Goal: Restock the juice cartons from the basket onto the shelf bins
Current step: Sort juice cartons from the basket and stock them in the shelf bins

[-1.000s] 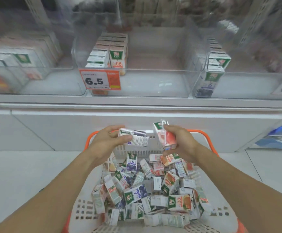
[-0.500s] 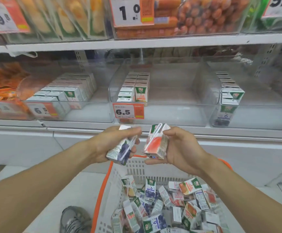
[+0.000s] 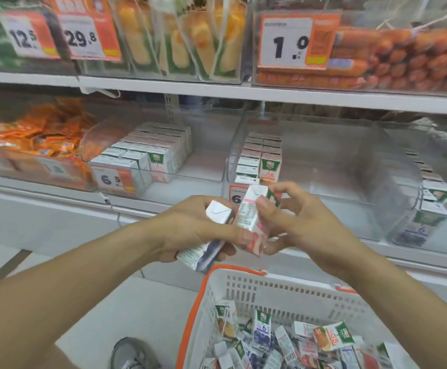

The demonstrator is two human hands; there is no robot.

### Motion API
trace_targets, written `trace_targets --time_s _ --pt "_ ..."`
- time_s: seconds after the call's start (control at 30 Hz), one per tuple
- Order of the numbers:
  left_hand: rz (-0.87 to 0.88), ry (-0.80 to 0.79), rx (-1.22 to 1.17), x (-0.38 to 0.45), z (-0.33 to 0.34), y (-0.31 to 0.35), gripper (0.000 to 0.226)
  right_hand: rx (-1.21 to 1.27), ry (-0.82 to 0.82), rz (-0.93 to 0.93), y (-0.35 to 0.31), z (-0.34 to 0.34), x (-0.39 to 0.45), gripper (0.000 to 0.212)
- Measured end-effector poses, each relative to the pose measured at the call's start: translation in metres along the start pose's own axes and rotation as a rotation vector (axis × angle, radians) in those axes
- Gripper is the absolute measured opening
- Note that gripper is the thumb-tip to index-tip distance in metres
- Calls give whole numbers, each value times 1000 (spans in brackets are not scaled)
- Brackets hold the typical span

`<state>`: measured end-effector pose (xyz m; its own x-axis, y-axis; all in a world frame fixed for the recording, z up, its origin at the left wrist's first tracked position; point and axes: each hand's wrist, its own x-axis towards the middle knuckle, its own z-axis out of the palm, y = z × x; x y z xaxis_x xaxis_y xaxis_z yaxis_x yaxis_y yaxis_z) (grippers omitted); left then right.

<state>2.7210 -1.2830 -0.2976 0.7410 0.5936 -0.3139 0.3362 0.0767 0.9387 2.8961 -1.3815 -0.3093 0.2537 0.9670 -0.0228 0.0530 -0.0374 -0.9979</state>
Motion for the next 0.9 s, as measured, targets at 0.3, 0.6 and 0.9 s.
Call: trace_targets --time_s 0.3,0.6,0.9 --pt "206 477 355 -27 -84 11 44 -42 -77 -91 -23 54 73 31" --pt "49 587 -326 -1 -134 -38 22 -693 234 -347 -33 150 214 46" --pt "82 686 -229 -3 -150 -54 35 -887 73 -182 -11 179 255 35"
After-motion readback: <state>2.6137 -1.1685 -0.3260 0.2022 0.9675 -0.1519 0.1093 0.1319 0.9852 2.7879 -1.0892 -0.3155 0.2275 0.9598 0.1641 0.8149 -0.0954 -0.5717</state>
